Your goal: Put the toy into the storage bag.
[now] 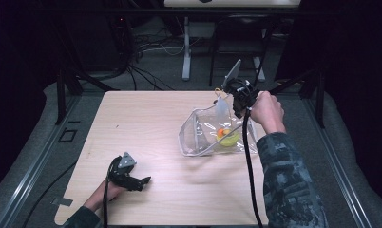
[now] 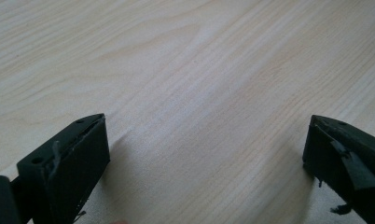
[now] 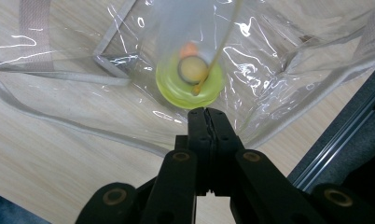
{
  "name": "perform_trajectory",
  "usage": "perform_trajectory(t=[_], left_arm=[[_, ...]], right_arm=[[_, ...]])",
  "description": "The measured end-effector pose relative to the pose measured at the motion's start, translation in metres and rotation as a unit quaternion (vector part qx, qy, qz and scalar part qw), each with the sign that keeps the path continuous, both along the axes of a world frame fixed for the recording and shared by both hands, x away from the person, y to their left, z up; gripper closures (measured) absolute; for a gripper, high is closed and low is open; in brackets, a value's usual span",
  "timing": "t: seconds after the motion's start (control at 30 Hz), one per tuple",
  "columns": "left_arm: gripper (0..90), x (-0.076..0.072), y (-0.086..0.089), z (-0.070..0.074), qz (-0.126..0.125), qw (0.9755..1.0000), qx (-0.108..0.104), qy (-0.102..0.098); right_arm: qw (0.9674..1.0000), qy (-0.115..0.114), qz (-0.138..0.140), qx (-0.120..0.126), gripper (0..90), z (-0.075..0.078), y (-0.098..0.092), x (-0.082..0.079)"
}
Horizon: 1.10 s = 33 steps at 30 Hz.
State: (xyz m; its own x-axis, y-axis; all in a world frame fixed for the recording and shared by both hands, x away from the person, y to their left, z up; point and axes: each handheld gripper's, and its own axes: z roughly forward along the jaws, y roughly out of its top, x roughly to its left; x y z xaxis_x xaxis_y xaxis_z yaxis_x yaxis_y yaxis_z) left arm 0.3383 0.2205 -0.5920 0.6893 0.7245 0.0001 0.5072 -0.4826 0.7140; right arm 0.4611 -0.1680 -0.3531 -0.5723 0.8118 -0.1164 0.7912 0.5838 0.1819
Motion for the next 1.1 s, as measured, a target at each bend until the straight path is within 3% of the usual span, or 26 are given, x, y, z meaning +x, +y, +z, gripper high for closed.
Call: perform_trajectory(t=[0.5,0.7,0.87,1.1], left_arm=[[0.4,0.000,0.000,0.000,0.000,1.0000,0.000,0.000],[0.3,0.000,0.000,0.000,0.000,1.0000,0.000,0.000],[0.4,0.000,0.000,0.000,0.003,1.0000,0.000,-0.003],[0.4,0.000,-0.001,-0.001,0.003,1.0000,-0.002,-0.002]], right_arm=[[0.9995,-0.024,0.010,0.019,83.3,0.016,-0.007,-0.020],[0.9987,-0.041,0.007,0.028,74.6,0.022,-0.015,-0.038],[0.9982,-0.051,0.007,0.030,61.9,0.021,-0.020,-0.056],[0.9973,-0.061,0.007,0.041,28.3,0.014,-0.022,-0.078]])
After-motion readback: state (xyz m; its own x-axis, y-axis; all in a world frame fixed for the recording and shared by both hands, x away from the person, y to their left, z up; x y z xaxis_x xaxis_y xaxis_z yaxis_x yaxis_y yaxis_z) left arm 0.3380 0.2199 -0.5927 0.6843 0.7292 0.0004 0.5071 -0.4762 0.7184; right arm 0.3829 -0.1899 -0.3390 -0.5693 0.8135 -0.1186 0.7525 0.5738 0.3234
